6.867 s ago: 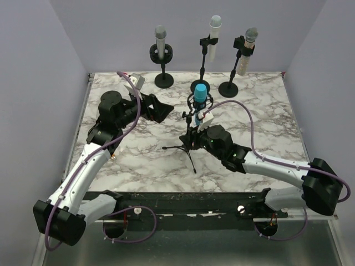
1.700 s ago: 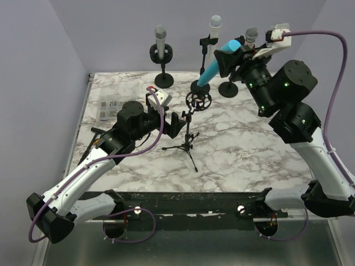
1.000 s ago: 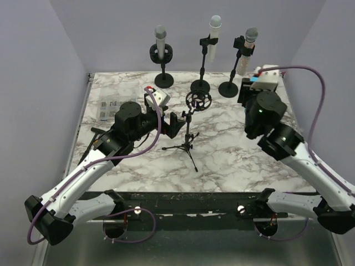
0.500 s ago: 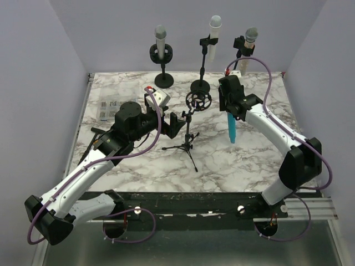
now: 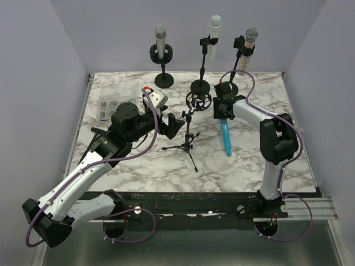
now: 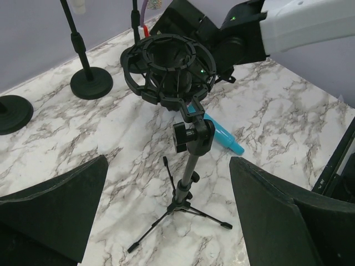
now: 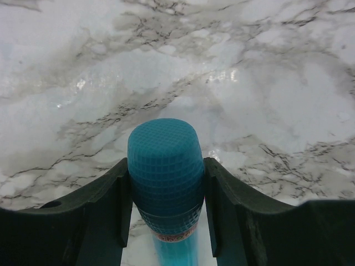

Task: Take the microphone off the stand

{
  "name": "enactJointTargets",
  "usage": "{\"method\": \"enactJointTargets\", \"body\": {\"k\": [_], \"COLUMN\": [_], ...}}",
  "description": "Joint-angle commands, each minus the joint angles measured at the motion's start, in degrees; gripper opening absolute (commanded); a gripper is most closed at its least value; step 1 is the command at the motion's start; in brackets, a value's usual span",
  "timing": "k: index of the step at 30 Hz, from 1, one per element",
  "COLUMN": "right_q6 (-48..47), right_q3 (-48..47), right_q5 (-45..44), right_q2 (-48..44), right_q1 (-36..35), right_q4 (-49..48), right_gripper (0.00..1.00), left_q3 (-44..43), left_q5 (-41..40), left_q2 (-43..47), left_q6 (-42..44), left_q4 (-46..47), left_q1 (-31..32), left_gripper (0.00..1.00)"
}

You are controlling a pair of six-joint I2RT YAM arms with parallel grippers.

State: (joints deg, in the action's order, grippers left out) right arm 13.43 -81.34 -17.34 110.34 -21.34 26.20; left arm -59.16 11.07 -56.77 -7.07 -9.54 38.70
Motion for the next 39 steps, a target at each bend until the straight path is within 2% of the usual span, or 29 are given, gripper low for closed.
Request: {"method": "enactJointTargets", "body": {"k": [1,4,8,11,19,21,26,29,34,39], "right_q6": [-1.0,-1.45,-1.24,-1.14,-0.67,-0.52,0.61,0.96,1.49,1.62], "right_q3": [-2.95,-2.04,-2.6,-3.77,-2.87,-2.59,-2.24,-2.77,-4.62,-6.1], "right_q5": [2.06,-0.01,4.59,4.92,2.5,2.73,3.68,4.49,5.19,6.56], "right_q2": [3.34,4.29,6.37,8.06,9.65,9.79,9.89,9.39,7.32,3.06], "right_q1": [0.27,0.48,1.99,2.03,2.1,2.1,2.04,2.14,2.11,2.01], "right_q4": [-2.64,-4.78,-6.2,-6.07,-5.63,-5.68,-5.94,-5.7,-4.09,-1.68], "right_gripper": [0.04,0.07,0.13,0.17,0.29,0.33,0.53,0.61,0.71,0.77], "left_q3": [-0.43,-0.42,0.07,0.81,0.34,0.47,0.56,0.53,0.53,0.54], "left_q5": [0.43,0.88,2.17,2.0,2.0,1.93,1.67,1.7,1.32,1.23], "left_q2": [1.31,1.31,1.85,2.45,1.7,1.84,1.86,1.89,1.99,1.93], "left_q6": [0.12,-0.04,0.08,0.22,0.09,0.21,0.35,0.48,0.82,1.0], "left_q4": [0.57,0.65,1.38,2.17,1.75,1.72,1.89,1.82,1.77,1.72], "left_q1": [0.07,0.11,0.17,0.06,0.09,0.07,0.07,0.11,0.06,0.08], "left_gripper": [0.95,0.95,0.95,0.95,0.95,0.95,0.95,0.95,0.95,0.95]}}
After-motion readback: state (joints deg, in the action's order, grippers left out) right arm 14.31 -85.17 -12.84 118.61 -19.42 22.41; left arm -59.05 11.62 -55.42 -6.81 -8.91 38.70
